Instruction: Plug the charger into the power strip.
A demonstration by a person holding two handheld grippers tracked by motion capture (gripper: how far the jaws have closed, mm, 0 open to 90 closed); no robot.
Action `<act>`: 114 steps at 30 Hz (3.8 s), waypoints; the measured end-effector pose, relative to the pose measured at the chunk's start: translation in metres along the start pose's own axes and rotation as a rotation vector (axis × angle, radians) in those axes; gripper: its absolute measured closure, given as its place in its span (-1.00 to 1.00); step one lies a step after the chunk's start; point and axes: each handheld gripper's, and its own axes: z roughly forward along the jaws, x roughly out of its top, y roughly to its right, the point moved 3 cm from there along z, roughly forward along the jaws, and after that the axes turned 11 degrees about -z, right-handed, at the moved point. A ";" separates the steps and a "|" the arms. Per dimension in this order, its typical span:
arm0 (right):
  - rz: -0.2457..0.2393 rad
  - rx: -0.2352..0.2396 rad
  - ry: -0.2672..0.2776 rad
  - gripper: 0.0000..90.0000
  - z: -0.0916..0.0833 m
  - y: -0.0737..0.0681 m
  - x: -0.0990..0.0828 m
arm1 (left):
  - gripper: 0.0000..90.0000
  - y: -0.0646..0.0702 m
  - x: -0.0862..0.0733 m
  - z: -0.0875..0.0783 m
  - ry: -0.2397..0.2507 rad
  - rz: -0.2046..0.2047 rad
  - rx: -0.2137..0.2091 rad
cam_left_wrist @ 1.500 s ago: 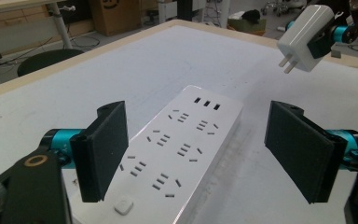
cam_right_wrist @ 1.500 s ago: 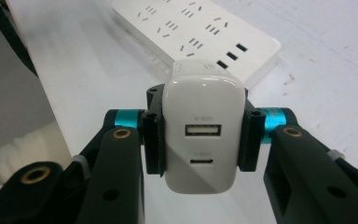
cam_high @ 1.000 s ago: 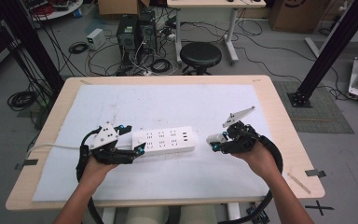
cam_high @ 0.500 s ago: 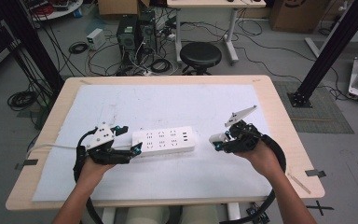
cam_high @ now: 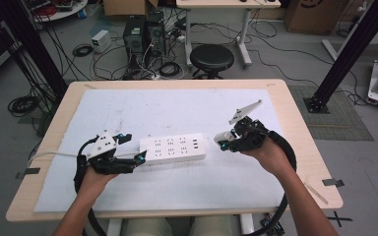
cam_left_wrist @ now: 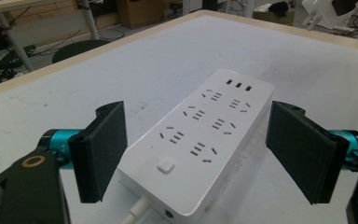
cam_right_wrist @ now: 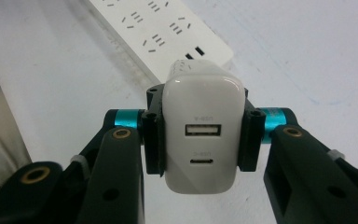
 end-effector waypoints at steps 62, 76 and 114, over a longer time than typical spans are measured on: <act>-0.527 0.230 -0.267 0.40 0.119 0.025 0.093 | -0.54 -0.038 -0.029 -0.021 0.016 -0.106 0.072; -0.609 0.251 -0.303 0.40 0.132 0.022 0.097 | -0.54 -0.042 -0.031 -0.024 0.013 -0.109 0.079; -0.658 0.210 -0.465 0.41 0.141 0.005 0.115 | -0.54 -0.038 -0.034 -0.021 0.018 -0.117 0.071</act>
